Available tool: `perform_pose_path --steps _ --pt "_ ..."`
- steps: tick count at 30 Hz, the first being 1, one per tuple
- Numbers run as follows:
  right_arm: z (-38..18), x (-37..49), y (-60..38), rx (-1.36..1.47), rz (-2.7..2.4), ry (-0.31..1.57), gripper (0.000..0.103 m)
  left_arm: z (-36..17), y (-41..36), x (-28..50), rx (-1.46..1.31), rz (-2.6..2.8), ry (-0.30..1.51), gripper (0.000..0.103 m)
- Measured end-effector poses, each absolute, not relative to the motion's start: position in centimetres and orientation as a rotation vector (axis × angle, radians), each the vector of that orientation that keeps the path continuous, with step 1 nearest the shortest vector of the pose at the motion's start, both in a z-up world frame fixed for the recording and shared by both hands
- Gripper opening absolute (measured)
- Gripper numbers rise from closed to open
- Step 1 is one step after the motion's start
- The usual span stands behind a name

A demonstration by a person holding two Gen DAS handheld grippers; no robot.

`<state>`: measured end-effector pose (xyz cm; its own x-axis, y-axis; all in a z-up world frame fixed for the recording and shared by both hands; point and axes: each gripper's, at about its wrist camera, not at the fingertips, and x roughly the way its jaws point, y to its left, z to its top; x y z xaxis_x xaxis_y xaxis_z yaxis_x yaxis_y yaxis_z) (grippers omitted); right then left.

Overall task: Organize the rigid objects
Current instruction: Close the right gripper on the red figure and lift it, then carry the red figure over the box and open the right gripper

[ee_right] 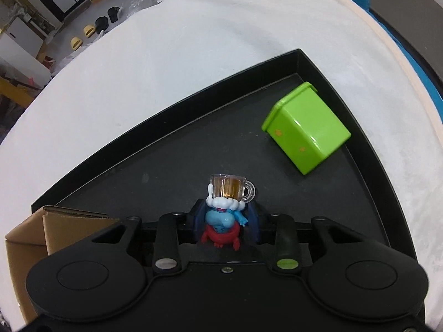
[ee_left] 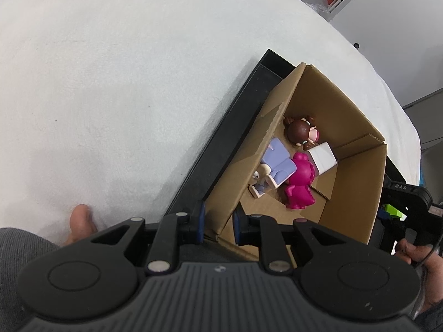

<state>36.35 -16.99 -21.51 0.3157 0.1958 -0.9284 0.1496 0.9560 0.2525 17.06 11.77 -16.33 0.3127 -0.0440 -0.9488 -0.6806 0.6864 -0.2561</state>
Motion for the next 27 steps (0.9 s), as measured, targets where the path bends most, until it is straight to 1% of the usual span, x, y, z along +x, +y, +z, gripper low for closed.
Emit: perform_pose_path --steps 17,27 --pt "-19.2 32.1 -21.3 0.562 0.021 1.216 0.032 -16.0 11.9 16.1 -0.735 0.467 1.164 0.019" --pt "-16.2 30.3 -22.2 0.585 0.037 1.153 0.032 -15.8 12.0 15.8 -0.739 0.448 1.149 0.019"
